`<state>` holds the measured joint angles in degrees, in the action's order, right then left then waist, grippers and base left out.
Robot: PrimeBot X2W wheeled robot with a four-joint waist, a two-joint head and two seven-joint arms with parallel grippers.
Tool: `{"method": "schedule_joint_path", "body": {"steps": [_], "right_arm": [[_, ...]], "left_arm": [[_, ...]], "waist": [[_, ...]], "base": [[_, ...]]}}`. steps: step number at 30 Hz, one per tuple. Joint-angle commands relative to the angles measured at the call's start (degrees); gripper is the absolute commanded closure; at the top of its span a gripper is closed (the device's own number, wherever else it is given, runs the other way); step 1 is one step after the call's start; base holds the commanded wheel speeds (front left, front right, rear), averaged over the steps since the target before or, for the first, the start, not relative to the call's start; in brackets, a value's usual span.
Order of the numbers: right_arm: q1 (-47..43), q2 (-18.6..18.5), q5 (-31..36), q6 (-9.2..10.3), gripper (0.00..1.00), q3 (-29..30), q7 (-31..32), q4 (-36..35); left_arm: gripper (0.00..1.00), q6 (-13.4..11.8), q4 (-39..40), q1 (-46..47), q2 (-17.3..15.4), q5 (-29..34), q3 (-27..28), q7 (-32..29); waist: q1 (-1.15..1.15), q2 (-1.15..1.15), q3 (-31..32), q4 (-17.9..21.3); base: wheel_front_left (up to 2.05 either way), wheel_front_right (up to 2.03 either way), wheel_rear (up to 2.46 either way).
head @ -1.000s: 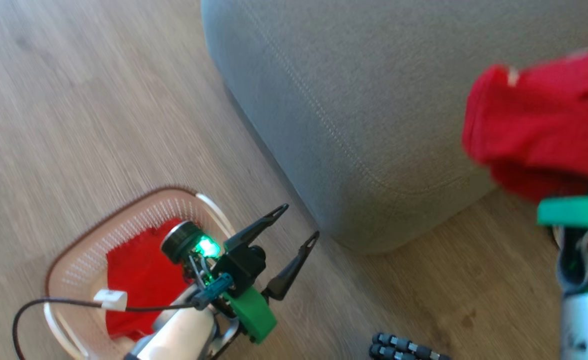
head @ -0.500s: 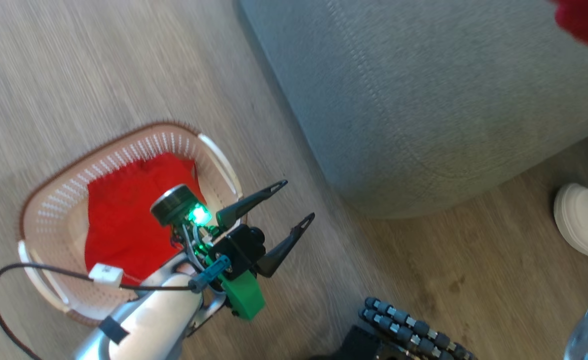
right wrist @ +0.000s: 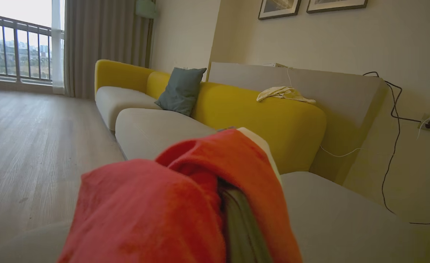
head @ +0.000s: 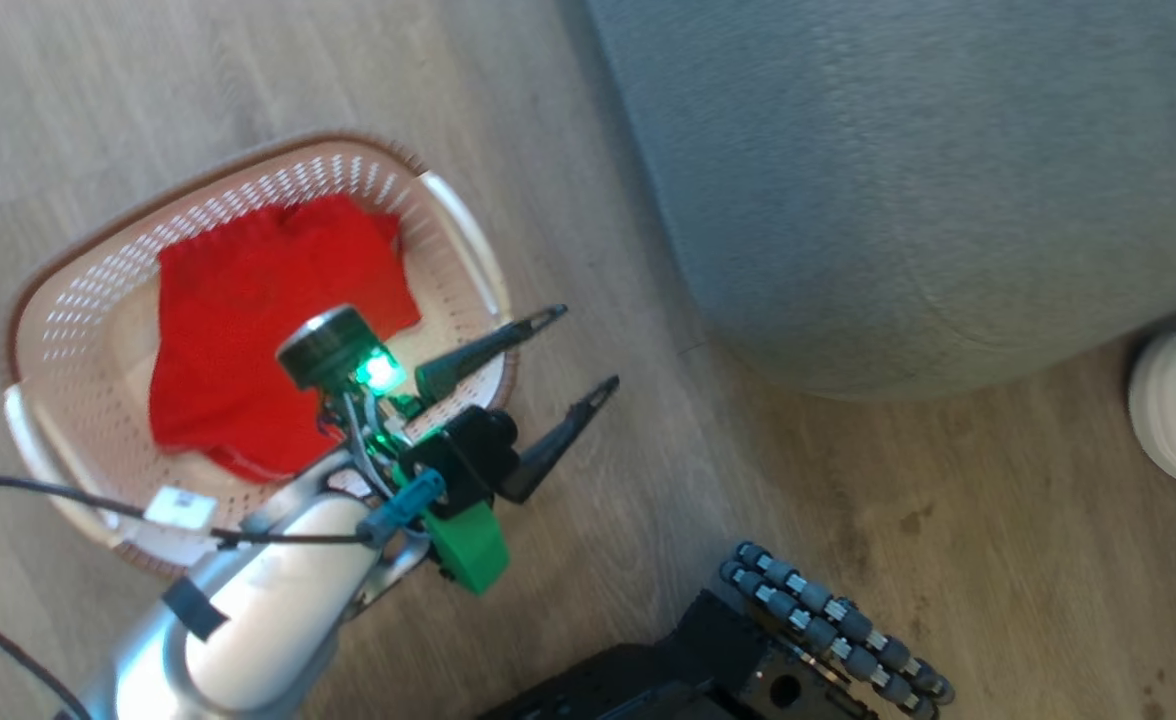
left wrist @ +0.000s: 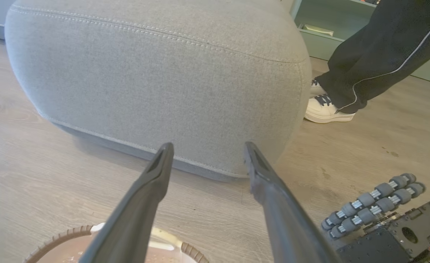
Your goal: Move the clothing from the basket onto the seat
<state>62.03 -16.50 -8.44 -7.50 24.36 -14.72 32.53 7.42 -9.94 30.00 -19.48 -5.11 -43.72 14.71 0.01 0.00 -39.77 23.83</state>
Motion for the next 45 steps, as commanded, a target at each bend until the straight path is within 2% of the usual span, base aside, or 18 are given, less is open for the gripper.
{"method": "schedule_joint_path", "body": {"steps": [1,7,11,16,23,24,25,26,31,36,40,45], "right_arm": [[1.36,-3.34,3.25,0.01,1.00,-0.63,-0.28,-0.28],[5.57,-3.04,8.51,0.01,1.00,2.64,-0.28,8.91],[7.40,-3.80,14.61,0.01,1.00,1.63,-0.28,18.80],[10.11,-3.78,18.14,0.01,1.00,4.63,-0.28,27.67],[11.44,-4.15,20.88,0.01,1.00,6.62,-0.28,33.78],[11.56,-4.28,21.31,0.01,0.94,7.01,-0.28,34.37],[11.63,-4.40,21.86,0.01,0.52,7.23,-0.28,34.64],[11.67,-4.28,22.07,0.01,0.00,7.54,-0.24,35.37],[11.62,-4.69,22.55,0.01,0.00,7.66,-0.03,38.43],[10.75,-4.43,22.57,0.01,0.00,4.75,0.02,40.16],[9.59,-3.66,21.70,0.01,0.00,0.95,-0.12,40.75],[6.61,-2.33,16.57,0.01,0.00,-5.63,-0.25,39.56]], "left_arm": [[0.00,-0.10,2.29,0.44,-0.16,0.29,2.25,0.29],[0.00,-0.17,3.43,0.73,0.26,0.91,3.38,0.29],[0.00,-1.10,3.12,0.58,0.35,1.95,4.08,0.29],[0.00,-1.18,3.21,0.37,0.68,2.47,4.17,0.29],[0.00,-1.38,3.30,0.54,1.38,2.57,4.88,0.29],[0.00,-1.36,3.23,0.64,1.51,2.60,4.93,0.29],[0.00,-1.32,3.16,0.77,1.67,2.61,4.94,0.29],[0.00,-1.29,3.06,0.91,1.87,2.67,4.90,0.29],[0.00,-1.13,2.33,0.75,3.58,2.65,4.23,0.29],[0.00,-1.19,1.30,0.45,5.54,2.33,4.22,0.29],[0.00,-1.11,0.44,-0.26,6.98,2.08,4.37,0.29],[0.00,-1.32,-0.81,-1.84,9.11,2.53,4.35,0.29]], "waist": [[-0.01,0.00,-1.55,-1.77],[-0.01,0.00,-3.26,-4.26],[-0.01,0.00,-3.95,-5.56],[-0.01,0.00,-4.53,-6.77],[-0.01,0.00,-4.88,-7.66],[-0.01,0.00,-4.87,-7.75],[-0.01,0.00,-4.82,-7.87],[-0.01,0.00,-4.60,-7.99],[-0.01,0.00,-1.91,-8.62],[-0.01,0.00,1.72,-8.99],[-0.01,0.00,5.56,-9.05],[-0.01,0.00,12.10,-9.66]], "base": [[0.00,0.00,0.00],[0.00,0.00,0.00],[0.00,0.00,0.00],[0.00,0.00,0.00],[0.00,0.00,0.00],[0.00,0.00,0.00],[0.00,0.00,0.00],[0.00,0.00,0.00],[0.00,0.00,0.00],[0.00,0.00,0.00],[0.00,0.00,0.00],[0.00,0.00,0.00]]}}
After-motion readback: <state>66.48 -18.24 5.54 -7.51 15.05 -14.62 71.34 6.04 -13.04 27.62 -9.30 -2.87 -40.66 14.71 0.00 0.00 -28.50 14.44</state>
